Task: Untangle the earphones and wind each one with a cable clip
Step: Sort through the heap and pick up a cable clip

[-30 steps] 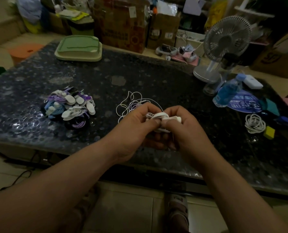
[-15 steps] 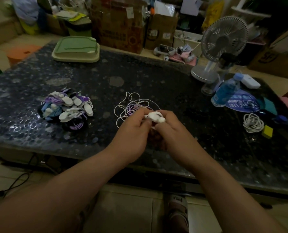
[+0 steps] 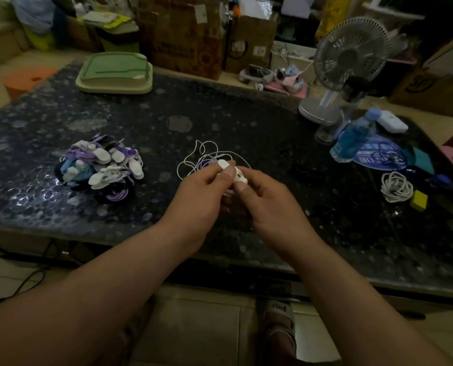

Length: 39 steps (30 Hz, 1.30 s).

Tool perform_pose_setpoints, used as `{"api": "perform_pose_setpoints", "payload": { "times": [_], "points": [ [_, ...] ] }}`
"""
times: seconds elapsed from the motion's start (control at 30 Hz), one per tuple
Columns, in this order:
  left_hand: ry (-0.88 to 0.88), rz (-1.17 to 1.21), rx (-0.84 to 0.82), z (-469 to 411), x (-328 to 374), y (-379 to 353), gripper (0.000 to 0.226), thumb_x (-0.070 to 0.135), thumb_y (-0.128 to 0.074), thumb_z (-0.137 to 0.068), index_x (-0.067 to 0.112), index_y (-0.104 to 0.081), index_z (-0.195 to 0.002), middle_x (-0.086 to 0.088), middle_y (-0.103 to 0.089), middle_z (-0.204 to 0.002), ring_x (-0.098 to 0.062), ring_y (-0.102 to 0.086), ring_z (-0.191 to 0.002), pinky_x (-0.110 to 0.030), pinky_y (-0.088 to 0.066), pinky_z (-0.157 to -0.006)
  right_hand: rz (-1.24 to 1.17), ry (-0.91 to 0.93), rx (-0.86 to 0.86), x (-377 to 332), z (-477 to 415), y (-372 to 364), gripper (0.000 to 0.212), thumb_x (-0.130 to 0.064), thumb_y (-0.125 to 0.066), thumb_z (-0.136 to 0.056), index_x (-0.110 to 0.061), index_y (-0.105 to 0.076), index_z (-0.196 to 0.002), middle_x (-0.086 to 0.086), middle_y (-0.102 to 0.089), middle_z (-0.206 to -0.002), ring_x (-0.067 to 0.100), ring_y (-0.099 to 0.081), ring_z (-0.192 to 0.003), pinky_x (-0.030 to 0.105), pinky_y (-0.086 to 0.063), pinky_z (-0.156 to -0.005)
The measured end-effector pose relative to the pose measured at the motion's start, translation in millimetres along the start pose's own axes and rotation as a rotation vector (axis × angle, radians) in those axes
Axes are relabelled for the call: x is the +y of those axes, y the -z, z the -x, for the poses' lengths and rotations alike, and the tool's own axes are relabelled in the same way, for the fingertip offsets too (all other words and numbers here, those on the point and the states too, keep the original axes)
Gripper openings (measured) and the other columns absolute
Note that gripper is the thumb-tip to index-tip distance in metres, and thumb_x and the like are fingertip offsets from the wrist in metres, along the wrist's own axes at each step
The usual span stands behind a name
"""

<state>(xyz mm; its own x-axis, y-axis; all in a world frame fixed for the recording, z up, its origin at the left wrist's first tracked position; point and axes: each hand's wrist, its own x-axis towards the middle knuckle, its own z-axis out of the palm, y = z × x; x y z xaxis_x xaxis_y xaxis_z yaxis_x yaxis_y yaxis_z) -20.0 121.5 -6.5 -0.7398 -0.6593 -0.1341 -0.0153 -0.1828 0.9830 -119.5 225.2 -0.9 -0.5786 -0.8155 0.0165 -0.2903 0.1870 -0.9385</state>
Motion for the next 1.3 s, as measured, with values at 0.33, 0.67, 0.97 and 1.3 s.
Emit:
{"api": "perform_pose_setpoints", "payload": {
  "times": [0.33,0.67,0.97,1.3],
  "points": [
    [0.031,0.04,0.133,-17,-6,9,0.023,0.017,-0.055,-0.107,0.007,-0.075,-0.106,0.0,-0.078,-0.088,-0.005,-0.07,-0.075,-0.026,-0.06,-0.08,0.623,-0.029,-0.02,8,5,-8,0.017,-0.025,-0.05,-0.104,-0.03,-0.066,-0.107,-0.01,-0.068,-0.09,0.005,-0.062,-0.073,0.031,-0.053,-0.065],
    [-0.208,-0.693,-0.171,-8,-19,23,0.024,0.017,-0.05,-0.108,0.023,-0.07,-0.096,0.007,-0.066,-0.081,0.002,-0.057,-0.066,-0.017,-0.039,-0.06,0.687,0.099,-0.188,-5,1,11,0.016,-0.017,-0.064,-0.097,-0.03,-0.072,-0.102,-0.013,-0.071,-0.094,-0.001,-0.065,-0.083,0.019,-0.053,-0.073],
    [-0.019,-0.771,-0.35,-10,-8,29,0.02,0.019,-0.058,-0.101,0.016,-0.065,-0.082,0.001,-0.059,-0.067,-0.011,-0.051,-0.06,-0.03,-0.041,-0.056,0.471,0.108,-0.215,-6,-4,27,0.01,-0.02,-0.081,-0.089,-0.025,-0.072,-0.09,-0.008,-0.073,-0.084,0.006,-0.069,-0.074,0.036,-0.06,-0.073],
    [-0.089,-0.805,-0.43,0,-20,19,0.014,0.031,-0.068,-0.097,0.018,-0.068,-0.101,-0.002,-0.074,-0.088,-0.02,-0.071,-0.08,-0.047,-0.059,-0.075,0.401,0.008,-0.29,-3,-6,34,0.009,-0.013,-0.077,-0.092,-0.021,-0.074,-0.095,0.002,-0.075,-0.082,0.011,-0.07,-0.07,0.02,-0.054,-0.06]
  ]
}}
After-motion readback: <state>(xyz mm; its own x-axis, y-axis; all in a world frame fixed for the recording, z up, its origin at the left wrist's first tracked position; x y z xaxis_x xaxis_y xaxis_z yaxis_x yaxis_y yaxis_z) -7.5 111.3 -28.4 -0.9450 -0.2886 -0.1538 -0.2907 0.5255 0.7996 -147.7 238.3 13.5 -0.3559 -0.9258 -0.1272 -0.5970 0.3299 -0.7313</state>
